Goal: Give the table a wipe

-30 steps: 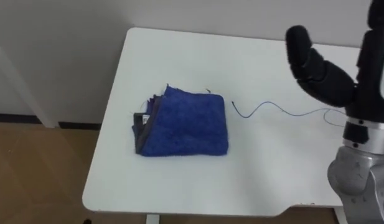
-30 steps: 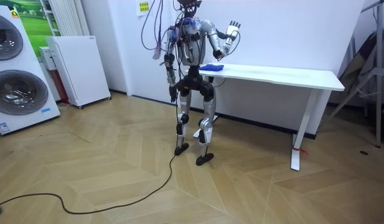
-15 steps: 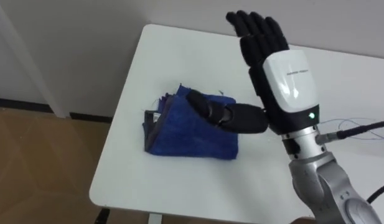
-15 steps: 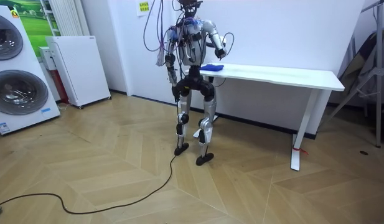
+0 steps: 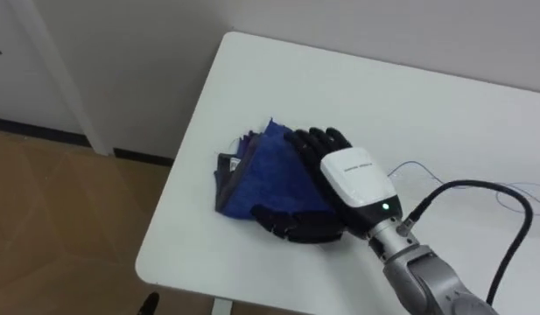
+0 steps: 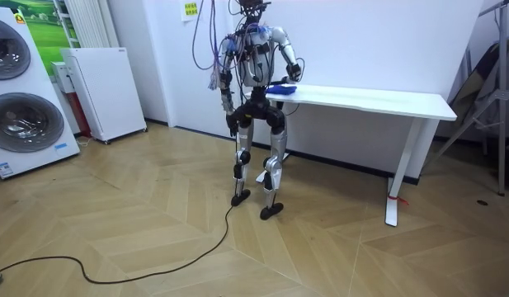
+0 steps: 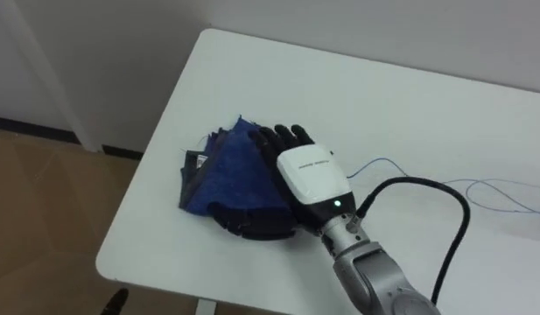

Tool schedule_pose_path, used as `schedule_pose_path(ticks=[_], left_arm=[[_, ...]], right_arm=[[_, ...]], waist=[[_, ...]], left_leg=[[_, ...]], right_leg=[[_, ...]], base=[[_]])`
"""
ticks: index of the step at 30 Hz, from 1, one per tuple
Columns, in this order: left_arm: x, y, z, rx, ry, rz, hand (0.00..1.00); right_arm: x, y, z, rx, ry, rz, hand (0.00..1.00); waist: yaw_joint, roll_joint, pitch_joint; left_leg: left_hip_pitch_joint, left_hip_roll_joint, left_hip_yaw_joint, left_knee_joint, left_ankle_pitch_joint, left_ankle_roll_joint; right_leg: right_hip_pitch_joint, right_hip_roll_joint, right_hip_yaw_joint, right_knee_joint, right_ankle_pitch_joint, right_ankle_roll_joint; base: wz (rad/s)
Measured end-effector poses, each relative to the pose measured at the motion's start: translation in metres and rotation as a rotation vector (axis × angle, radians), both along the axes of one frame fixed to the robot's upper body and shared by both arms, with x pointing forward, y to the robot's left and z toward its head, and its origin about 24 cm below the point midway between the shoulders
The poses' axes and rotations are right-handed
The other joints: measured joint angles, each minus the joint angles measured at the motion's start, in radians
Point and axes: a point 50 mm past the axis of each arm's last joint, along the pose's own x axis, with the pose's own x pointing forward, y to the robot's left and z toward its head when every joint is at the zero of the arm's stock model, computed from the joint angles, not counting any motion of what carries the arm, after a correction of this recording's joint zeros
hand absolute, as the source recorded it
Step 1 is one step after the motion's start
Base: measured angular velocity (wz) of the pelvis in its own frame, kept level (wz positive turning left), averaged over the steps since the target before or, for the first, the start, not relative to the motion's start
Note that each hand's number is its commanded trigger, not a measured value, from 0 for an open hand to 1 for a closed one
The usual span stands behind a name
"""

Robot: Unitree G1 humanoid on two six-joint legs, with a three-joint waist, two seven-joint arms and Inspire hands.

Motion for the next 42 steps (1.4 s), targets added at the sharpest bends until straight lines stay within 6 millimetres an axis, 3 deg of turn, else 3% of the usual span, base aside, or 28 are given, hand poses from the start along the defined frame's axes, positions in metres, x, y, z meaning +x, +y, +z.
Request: schedule_pose_path(ticks=[7,22,34,42], left_arm=[[0.002,-0.001,0.0,0.009,0.001,-0.027,0.0],[0.008,-0.002,0.002,0.015,-0.039,-0.045,0.0],[-0.007,-0.004,0.0,0.008,-0.002,-0.035,0.0],[-0.009,-0.007,-0.001,-0.002,0.002,-0.027,0.0]], right_arm=[[-0.014,-0.01,-0.021,-0.049,0.064,-0.039,0.0],[-0.02,-0.018,-0.035,-0.035,0.061,-0.055,0.0],[-0.017,-0.02,-0.032,-0.006,0.047,-0.076,0.0],[-0.006,-0.019,-0.013,0.076,-0.021,-0.111,0.0]], waist=[[0.001,-0.003,-0.0023],[0.01,-0.005,-0.0069],[0.007,0.004,-0.0012],[0.007,0.01,-0.0053]], left_leg=[[-0.006,-0.002,-0.001,0.004,0.0,0.0],[0.011,-0.005,-0.003,0.005,0.0,0.0],[-0.007,-0.009,-0.015,0.02,0.0,0.0],[-0.014,-0.009,-0.015,0.022,0.001,-0.001]], right_leg=[[0.0,-0.001,0.01,0.0,0.0,0.0],[0.021,-0.002,0.022,-0.001,0.0,0.0],[0.027,-0.003,-0.003,-0.015,0.0,0.0],[0.026,-0.003,-0.002,-0.014,0.0,0.0]], base=[[0.07],[0.01],[0.03],[0.0]])
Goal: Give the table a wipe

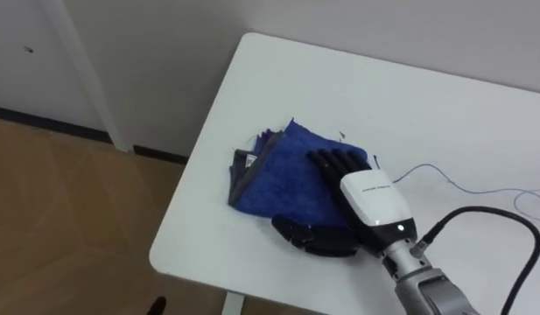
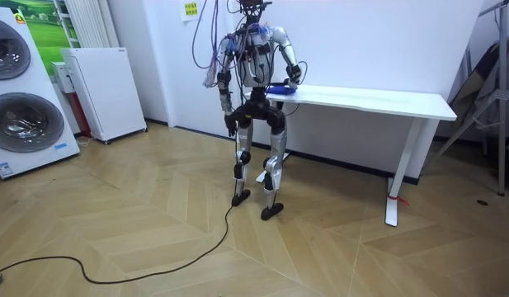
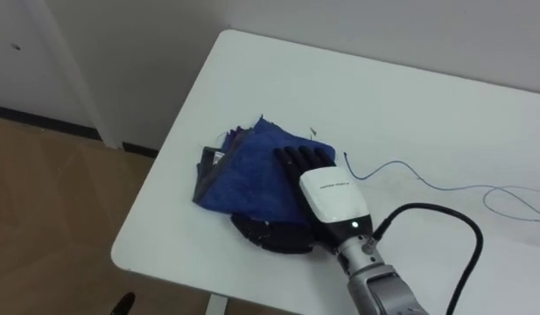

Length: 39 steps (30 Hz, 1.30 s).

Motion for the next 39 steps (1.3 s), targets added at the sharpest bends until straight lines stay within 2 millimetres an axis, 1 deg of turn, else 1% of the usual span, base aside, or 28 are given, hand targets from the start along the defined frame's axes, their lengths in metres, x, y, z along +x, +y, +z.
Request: schedule_pose_path(ticks=[3,7,12,19,24,26,28,29,32,35,36,39], left_arm=[[-0.001,0.0,0.0,0.0,0.004,0.001,0.0],[-0.005,0.0,-0.001,-0.001,0.014,0.003,0.0],[-0.009,0.001,-0.002,0.0,0.029,0.005,0.0],[-0.02,0.002,-0.004,0.008,0.09,0.011,0.0],[-0.024,0.002,-0.005,0.02,0.125,-0.007,0.0],[-0.024,0.002,-0.005,0.027,0.134,-0.021,0.0],[-0.024,0.002,-0.005,0.04,0.143,-0.051,0.0],[-0.025,0.002,-0.005,0.043,0.147,-0.058,0.0],[-0.024,0.001,-0.004,0.051,0.145,-0.085,0.0],[-0.02,0.0,-0.003,0.044,0.131,-0.093,0.0],[-0.021,0.0,-0.003,0.04,0.134,-0.095,0.0],[-0.024,-0.001,-0.004,0.032,0.144,-0.102,0.0]], right_arm=[[0.004,0.001,0.005,0.012,-0.022,-0.001,0.0],[0.005,-0.001,0.007,0.012,-0.028,-0.008,0.0],[0.005,-0.002,0.007,0.016,-0.028,-0.014,0.0],[0.005,-0.001,0.005,0.019,-0.02,-0.017,0.0],[0.005,-0.001,0.003,0.015,0.0,-0.032,0.0],[0.005,-0.002,0.001,0.009,0.01,-0.039,0.0],[0.004,-0.006,-0.005,-0.006,0.038,-0.065,0.0],[0.003,-0.006,-0.007,-0.01,0.046,-0.069,0.0],[0.003,-0.009,-0.01,-0.019,0.061,-0.087,0.0],[0.006,-0.015,-0.019,-0.037,0.102,-0.108,0.0],[0.007,-0.017,-0.022,-0.036,0.115,-0.117,0.0],[0.012,-0.019,-0.023,-0.036,0.121,-0.126,0.0]], waist=[[0.0,-0.005,-0.002],[0.001,-0.011,-0.0051],[0.007,-0.013,-0.0013],[0.007,-0.012,0.0044],[0.007,-0.011,0.0052],[0.009,-0.013,0.0043],[0.015,-0.016,0.0035],[0.017,-0.018,0.0022],[0.027,-0.018,0.0021],[0.038,-0.016,0.0034],[0.044,-0.013,0.0055],[0.048,-0.012,0.0062]], left_leg=[[0.01,0.0,0.0,-0.001,0.0,0.0],[0.02,0.0,-0.002,-0.002,0.0,0.0],[0.018,0.0,-0.004,-0.002,0.0,0.0],[0.012,0.0,-0.006,0.001,0.0,0.0],[0.007,0.0,-0.009,0.003,0.0,0.0],[0.001,-0.001,-0.01,0.005,0.0,0.0],[-0.004,-0.001,-0.012,0.006,0.0,0.0],[-0.004,-0.001,-0.012,0.006,0.0,0.0],[-0.008,-0.001,-0.016,0.008,0.0,0.0],[-0.002,-0.003,-0.031,0.009,0.0,0.0],[-0.001,-0.003,-0.031,0.009,0.0,0.0],[-0.002,-0.004,-0.036,0.008,0.0,0.0]], right_leg=[[0.01,0.0,0.0,0.0,0.0,0.0],[0.018,0.0,0.0,0.0,0.0,0.0],[0.018,0.0,-0.002,0.0,0.0,0.0],[0.018,0.0,-0.003,0.0,0.0,0.0],[0.016,0.0,-0.003,0.0,0.0,0.0],[0.014,0.0,-0.012,0.0,0.0,0.0],[0.011,0.0,-0.026,0.001,0.0,0.0],[0.011,0.0,-0.027,0.001,0.0,0.0],[0.01,0.0,-0.031,0.001,0.0,0.0],[0.015,0.0,-0.034,0.001,0.0,0.0],[0.016,0.0,-0.035,0.001,0.0,0.0],[0.017,0.0,-0.04,0.001,0.0,0.0]], base=[[0.0],[0.03],[0.01],[0.0],[0.0],[0.06],[0.06],[0.0],[0.05],[0.12],[0.03],[0.03]])
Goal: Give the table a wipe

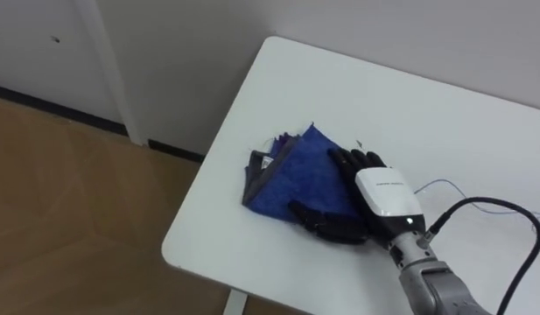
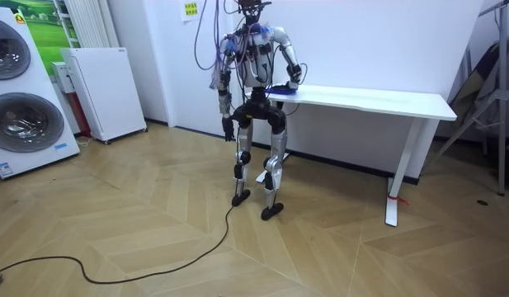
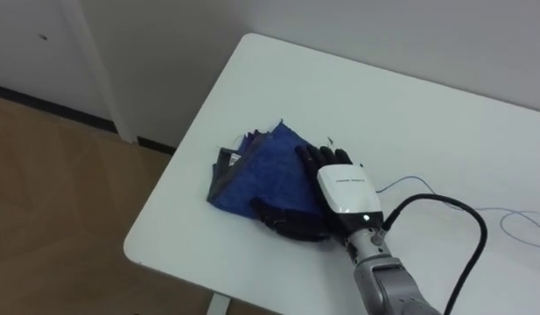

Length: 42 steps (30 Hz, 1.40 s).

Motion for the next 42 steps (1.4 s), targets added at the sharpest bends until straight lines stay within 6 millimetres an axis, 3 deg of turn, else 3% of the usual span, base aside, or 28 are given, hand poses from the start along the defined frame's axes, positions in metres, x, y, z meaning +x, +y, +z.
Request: schedule_pose_path(ticks=[12,13,14,20,27,33,42], left_arm=[[-0.001,0.0,0.0,-0.004,0.009,-0.002,0.0],[-0.001,0.0,0.0,-0.003,0.008,-0.002,0.0],[-0.001,0.0,0.0,-0.003,0.009,-0.002,0.0],[-0.003,0.002,0.0,-0.004,0.019,-0.004,0.0],[-0.005,0.004,0.0,0.022,0.048,-0.055,0.0],[-0.005,0.004,0.0,0.029,0.053,-0.066,0.0],[-0.009,0.003,-0.002,0.038,0.069,-0.055,0.0]], right_arm=[[0.004,-0.002,-0.002,-0.01,0.01,-0.017,0.0],[0.004,-0.003,-0.002,-0.011,0.01,-0.019,0.16],[0.004,-0.003,-0.003,-0.012,0.01,-0.02,1.0],[0.007,-0.004,0.0,0.015,-0.004,-0.047,1.0],[0.027,-0.003,0.014,0.014,-0.087,-0.047,1.0],[0.023,-0.004,0.011,0.059,-0.097,-0.066,1.0],[0.02,-0.016,0.002,0.052,-0.079,-0.129,1.0]], waist=[[0.007,-0.002,0.0022],[0.007,-0.002,0.0021],[0.007,-0.002,0.0021],[0.01,-0.004,0.0044],[0.011,-0.003,0.0039],[0.008,0.005,-0.004],[0.001,-0.005,-0.0107]], left_leg=[[0.002,-0.004,-0.03,-0.002,0.0,0.0],[0.001,-0.004,-0.034,-0.002,0.0,0.0],[0.001,-0.005,-0.035,-0.002,0.0,0.0],[0.001,-0.006,-0.043,-0.001,0.0,0.0],[-0.002,-0.008,-0.045,0.007,0.0,0.0],[-0.016,-0.018,-0.045,0.027,0.001,0.001],[-0.019,-0.027,-0.045,0.032,0.004,0.007]], right_leg=[[0.013,0.0,-0.021,-0.001,0.0,0.0],[0.014,0.0,-0.021,-0.001,0.0,0.0],[0.014,0.0,-0.021,-0.001,0.0,0.0],[0.014,0.0,-0.035,-0.001,0.0,0.0],[0.014,-0.001,-0.045,-0.002,0.0,0.0],[0.018,-0.009,-0.05,-0.001,0.0,0.0],[0.033,-0.017,-0.057,-0.001,-0.002,0.004]], base=[[0.06],[0.09],[0.09],[0.02],[0.01],[0.07],[0.06]])
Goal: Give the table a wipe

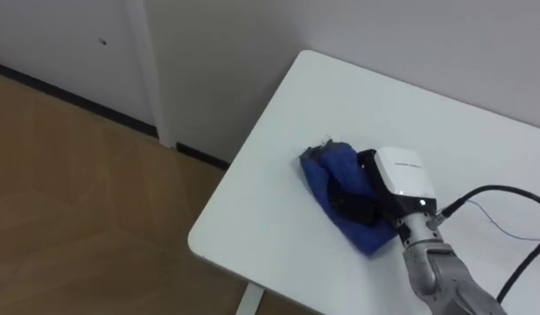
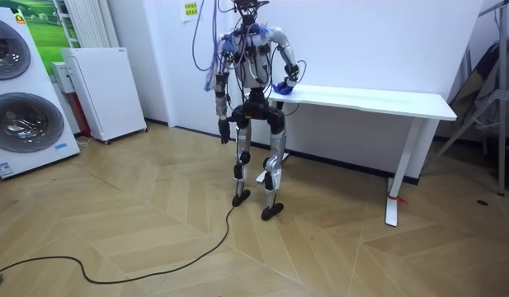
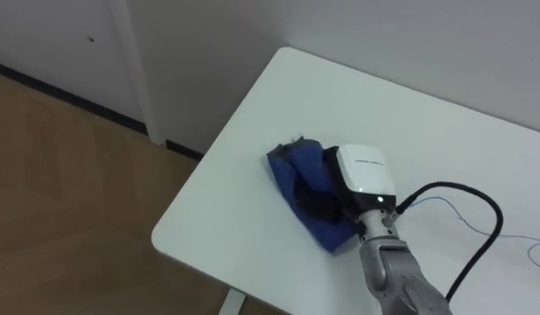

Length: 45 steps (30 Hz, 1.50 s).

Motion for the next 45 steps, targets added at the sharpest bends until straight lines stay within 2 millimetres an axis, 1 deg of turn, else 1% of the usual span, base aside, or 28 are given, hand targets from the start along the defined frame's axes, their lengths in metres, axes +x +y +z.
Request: schedule_pose_path(ticks=[3,5,8,9,10,11,13,15,16,18,21,23,24,25,26,28,29,31,32,33,34,35,36,37,39,41,43,45], left_arm=[[0.001,-0.001,0.0,0.002,-0.003,0.007,0.0],[0.001,-0.001,0.0,0.0,-0.004,0.01,0.0],[0.002,-0.002,0.0,0.002,-0.004,0.013,0.0],[0.001,-0.002,0.0,0.005,-0.002,0.012,0.0],[0.002,-0.004,-0.001,0.01,-0.006,0.017,0.0],[0.002,-0.006,-0.001,0.012,-0.01,0.023,0.0],[0.006,-0.012,-0.003,0.0,-0.02,0.039,0.0],[0.012,-0.014,-0.003,0.004,-0.042,0.056,0.0],[0.018,-0.015,-0.003,0.01,-0.063,0.066,0.0],[0.021,-0.019,-0.003,0.005,-0.077,0.092,0.0],[0.024,-0.025,-0.004,-0.014,-0.09,0.108,0.0],[0.023,-0.025,-0.004,-0.017,-0.089,0.109,0.0],[0.02,-0.023,-0.003,-0.014,-0.092,0.109,0.0],[0.018,-0.02,-0.001,-0.008,-0.096,0.109,0.0],[0.016,-0.019,0.0,-0.005,-0.096,0.11,0.0],[0.006,-0.014,0.001,-0.002,-0.084,0.143,0.0],[0.004,-0.012,0.001,-0.002,-0.079,0.151,0.0],[-0.008,-0.002,0.003,0.015,-0.051,0.158,0.0],[-0.01,0.0,0.004,0.019,-0.045,0.158,0.0],[-0.014,0.005,0.005,0.029,-0.038,0.17,0.0],[-0.017,0.009,0.006,0.04,-0.038,0.196,0.0],[-0.018,0.01,0.006,0.045,-0.036,0.201,0.0],[-0.02,0.013,0.007,0.052,-0.033,0.206,0.0],[-0.02,0.015,0.007,0.057,-0.033,0.214,0.0],[-0.018,0.016,0.007,0.06,-0.04,0.219,0.0],[-0.016,0.017,0.008,0.062,-0.049,0.224,0.0],[-0.014,0.02,0.008,0.073,-0.057,0.229,0.0],[-0.013,0.02,0.009,0.078,-0.064,0.239,0.0]], right_arm=[[-0.004,-0.003,-0.002,0.007,-0.001,-0.016,1.0],[-0.006,-0.005,-0.003,0.04,0.004,-0.031,1.0],[-0.016,-0.005,-0.01,0.151,0.017,-0.101,1.0],[-0.021,-0.004,-0.013,0.196,0.015,-0.135,1.0],[-0.025,-0.003,-0.015,0.227,0.014,-0.164,1.0],[-0.027,-0.002,-0.016,0.24,0.013,-0.172,1.0],[-0.029,0.008,-0.016,0.284,0.013,-0.185,1.0],[-0.029,0.015,-0.016,0.307,0.023,-0.184,1.0],[-0.026,0.019,-0.014,0.308,0.024,-0.172,1.0],[-0.022,0.022,-0.011,0.308,0.023,-0.162,1.0],[-0.016,0.023,-0.009,0.31,0.024,-0.16,1.0],[-0.013,0.021,-0.008,0.32,0.021,-0.167,1.0],[-0.011,0.019,-0.007,0.324,0.017,-0.171,1.0],[-0.006,0.014,-0.005,0.322,0.008,-0.172,1.0],[-0.004,0.011,-0.004,0.317,0.003,-0.172,1.0],[0.003,-0.01,-0.002,0.302,-0.009,-0.225,1.0],[0.004,-0.016,-0.002,0.303,-0.012,-0.244,1.0],[0.003,-0.04,-0.002,0.301,-0.013,-0.322,1.0],[0.001,-0.047,-0.002,0.302,-0.013,-0.345,1.0],[-0.002,-0.061,-0.002,0.293,-0.016,-0.389,1.0],[-0.006,-0.076,-0.002,0.281,-0.023,-0.439,1.0],[-0.008,-0.083,-0.002,0.277,-0.025,-0.464,1.0],[-0.014,-0.095,-0.004,0.267,-0.025,-0.515,1.0],[-0.02,-0.104,-0.005,0.257,-0.026,-0.556,1.0],[-0.028,-0.113,-0.009,0.267,-0.022,-0.609,1.0],[-0.034,-0.121,-0.011,0.279,-0.019,-0.657,1.0],[-0.045,-0.132,-0.016,0.288,-0.008,-0.735,1.0],[-0.053,-0.138,-0.019,0.301,-0.004,-0.784,1.0]], waist=[[-0.004,0.0,0.0003],[-0.016,0.002,0.0005],[-0.041,0.014,0.0026],[-0.053,0.022,0.0016],[-0.061,0.034,-0.0029],[-0.067,0.041,-0.0043],[-0.076,0.065,-0.0006],[-0.071,0.075,-0.0018],[-0.07,0.08,-0.0009],[-0.066,0.083,0.0001],[-0.063,0.084,0.0014],[-0.066,0.079,0.0031],[-0.066,0.07,0.001],[-0.068,0.066,0.0064],[-0.074,0.063,0.0081],[-0.073,0.057,0.0066],[-0.073,0.056,0.0069],[-0.076,0.053,0.0056],[-0.08,0.052,0.0045],[-0.09,0.05,0.0028],[-0.097,0.046,0.0021],[-0.101,0.043,0.0024],[-0.103,0.039,0.0016],[-0.104,0.035,-0.0008],[-0.111,0.03,-0.0042],[-0.128,0.024,-0.008],[-0.134,0.019,-0.0117],[-0.139,0.017,-0.0099]], left_leg=[[-0.004,0.0,0.0,-0.001,0.0,0.0],[-0.001,-0.001,0.001,0.001,0.0,0.0],[0.0,-0.002,0.002,0.014,0.0,0.0],[-0.001,-0.002,0.009,0.016,0.0,0.0],[-0.002,-0.001,0.019,0.017,0.0,0.0],[0.0,-0.001,0.022,0.017,0.0,0.0],[0.016,-0.001,0.035,0.015,0.0,0.001],[0.02,0.004,0.053,0.006,0.0,0.001],[0.018,0.008,0.062,0.0,0.0,0.0],[0.015,0.013,0.074,-0.004,0.0,0.0],[0.013,0.014,0.074,-0.007,0.0,-0.001],[0.007,0.013,0.068,-0.004,0.001,-0.001],[-0.004,0.013,0.063,-0.001,0.001,-0.002],[-0.012,0.011,0.055,0.003,0.003,-0.004],[-0.017,0.011,0.052,0.007,0.004,-0.004],[-0.031,0.011,0.048,0.016,0.006,-0.004],[-0.033,0.01,0.046,0.017,0.006,-0.004],[-0.038,0.009,0.037,0.02,0.006,-0.005],[-0.039,0.009,0.033,0.02,0.006,-0.005],[-0.044,0.006,0.024,0.02,0.006,-0.005],[-0.048,0.004,0.019,0.018,0.01,-0.004],[-0.049,0.003,0.016,0.018,0.011,-0.004],[-0.049,0.003,0.015,0.018,0.012,-0.004],[-0.049,0.003,0.015,0.018,0.012,-0.004],[-0.048,0.003,0.016,0.018,0.012,-0.004],[-0.048,0.003,0.02,0.018,0.012,-0.004],[-0.045,0.004,0.028,0.019,0.012,-0.004],[-0.035,0.005,0.035,0.018,0.012,-0.004]], right_leg=[[-0.003,0.0,0.0,0.0,0.0,0.0],[-0.003,0.0,0.008,-0.001,0.0,0.0],[0.001,0.0,0.016,0.0,0.0,0.0],[0.002,-0.001,0.017,0.0,0.0,0.0],[0.002,-0.002,0.015,0.0,0.0,0.0],[0.003,-0.003,0.013,0.0,0.0,0.0],[0.015,-0.004,0.024,0.0,-0.001,0.001],[0.014,-0.004,0.045,0.0,-0.004,0.007],[0.009,-0.002,0.045,0.0,-0.004,0.007],[0.001,0.001,0.046,0.0,-0.004,0.007],[-0.004,0.002,0.041,0.0,-0.004,0.007],[-0.007,0.002,0.037,0.0,-0.004,0.007],[-0.021,0.002,0.033,0.001,-0.004,0.007],[-0.024,0.002,0.012,0.001,-0.004,0.007],[-0.026,0.002,0.0,0.001,-0.004,0.007],[-0.036,0.001,-0.004,0.001,-0.004,0.007],[-0.037,0.001,-0.006,0.001,-0.004,0.007],[-0.038,0.002,-0.023,0.001,-0.004,0.007],[-0.037,0.002,-0.028,0.001,-0.004,0.007],[-0.037,0.002,-0.032,0.001,-0.004,0.007],[-0.038,0.001,-0.024,0.0,-0.004,0.007],[-0.037,0.001,-0.021,0.001,-0.004,0.007],[-0.037,0.001,-0.014,0.0,-0.004,0.007],[-0.037,0.001,-0.014,0.0,-0.004,0.007],[-0.036,0.001,-0.015,0.0,-0.004,0.007],[-0.033,0.001,-0.014,0.0,-0.004,0.007],[-0.033,0.0,-0.01,0.0,-0.004,0.007],[-0.027,0.001,0.003,0.0,-0.004,0.007]], base=[[0.0],[0.0],[0.02],[0.05],[0.0],[-0.05],[-0.11],[-0.26],[-0.28],[-0.23],[-0.1],[0.07],[0.11],[0.12],[0.1],[0.11],[0.14],[0.19],[0.3],[0.3],[0.28],[0.17],[0.08],[0.05],[0.05],[0.07],[-0.04],[-0.12]])
